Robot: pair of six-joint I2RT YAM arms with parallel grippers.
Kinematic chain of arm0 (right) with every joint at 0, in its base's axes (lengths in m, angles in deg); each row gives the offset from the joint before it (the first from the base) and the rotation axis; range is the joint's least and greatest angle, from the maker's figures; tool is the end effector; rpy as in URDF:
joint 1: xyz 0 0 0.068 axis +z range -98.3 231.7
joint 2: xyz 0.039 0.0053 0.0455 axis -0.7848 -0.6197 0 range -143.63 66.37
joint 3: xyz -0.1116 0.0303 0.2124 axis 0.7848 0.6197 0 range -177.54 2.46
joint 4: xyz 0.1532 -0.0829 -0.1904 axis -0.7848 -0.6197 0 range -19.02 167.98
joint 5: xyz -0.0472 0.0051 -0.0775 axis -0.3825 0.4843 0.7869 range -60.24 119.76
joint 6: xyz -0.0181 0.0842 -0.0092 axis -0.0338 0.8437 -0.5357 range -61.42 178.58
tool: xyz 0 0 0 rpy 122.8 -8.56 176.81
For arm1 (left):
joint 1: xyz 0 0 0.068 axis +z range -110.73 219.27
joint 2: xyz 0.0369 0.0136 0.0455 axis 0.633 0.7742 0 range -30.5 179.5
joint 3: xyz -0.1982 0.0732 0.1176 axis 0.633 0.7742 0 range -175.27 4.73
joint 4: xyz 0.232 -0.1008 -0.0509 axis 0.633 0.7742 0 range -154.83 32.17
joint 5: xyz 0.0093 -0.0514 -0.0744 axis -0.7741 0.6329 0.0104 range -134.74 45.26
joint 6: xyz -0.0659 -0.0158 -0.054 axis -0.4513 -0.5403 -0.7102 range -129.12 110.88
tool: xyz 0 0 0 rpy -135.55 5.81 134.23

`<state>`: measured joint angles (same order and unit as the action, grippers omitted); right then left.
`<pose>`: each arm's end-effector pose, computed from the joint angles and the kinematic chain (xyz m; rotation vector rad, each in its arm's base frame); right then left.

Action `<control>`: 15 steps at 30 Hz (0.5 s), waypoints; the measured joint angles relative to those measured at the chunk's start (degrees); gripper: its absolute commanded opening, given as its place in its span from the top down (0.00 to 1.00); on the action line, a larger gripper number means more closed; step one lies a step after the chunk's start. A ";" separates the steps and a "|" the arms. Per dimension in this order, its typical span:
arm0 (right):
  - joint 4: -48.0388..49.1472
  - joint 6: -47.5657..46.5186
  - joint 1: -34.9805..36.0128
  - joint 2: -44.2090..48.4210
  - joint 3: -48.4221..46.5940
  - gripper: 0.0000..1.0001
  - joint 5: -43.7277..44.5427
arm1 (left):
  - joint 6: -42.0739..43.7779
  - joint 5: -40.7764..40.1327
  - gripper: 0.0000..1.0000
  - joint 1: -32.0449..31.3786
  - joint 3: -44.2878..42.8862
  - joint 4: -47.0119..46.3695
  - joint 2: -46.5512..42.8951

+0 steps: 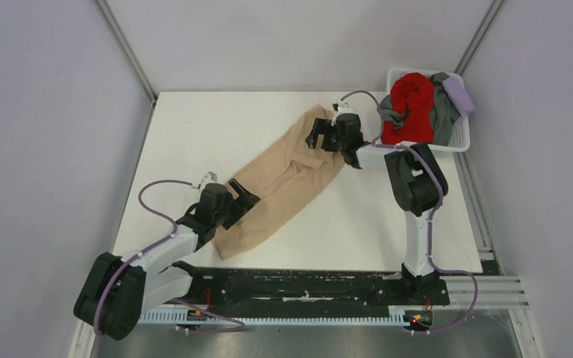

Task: Fold and stack the t-shirts
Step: Rotate the tshirt 90 degrees

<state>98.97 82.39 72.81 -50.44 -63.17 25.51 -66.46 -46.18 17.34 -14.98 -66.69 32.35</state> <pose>0.4202 0.1683 0.0943 0.0049 2.1441 0.5445 0.2275 -0.0895 0.0992 -0.7392 2.2712 -0.6669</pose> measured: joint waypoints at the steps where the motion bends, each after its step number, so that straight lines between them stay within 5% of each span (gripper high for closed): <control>1: -1.07 -0.07 0.04 -2.69 -4.17 0.02 -0.94 | -1.42 -0.46 0.00 -1.66 0.94 -0.59 -0.94; 4: -4.57 -0.11 0.04 -12.39 -19.34 0.02 -4.57 | -8.13 -3.43 0.00 -8.11 3.85 -2.78 -3.72; 7: -7.21 0.17 0.04 -14.91 -24.46 0.02 -5.92 | -10.36 -5.20 0.00 -10.99 3.96 -3.56 -2.93; 15: -9.27 1.11 0.07 -26.16 -41.70 0.02 -9.01 | -14.34 -8.04 0.00 -22.21 -4.44 -7.26 11.10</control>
<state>89.70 83.50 72.87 -76.61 -104.87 16.50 -80.80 -54.22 -4.87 -19.42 -73.95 43.45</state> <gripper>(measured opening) 0.980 0.993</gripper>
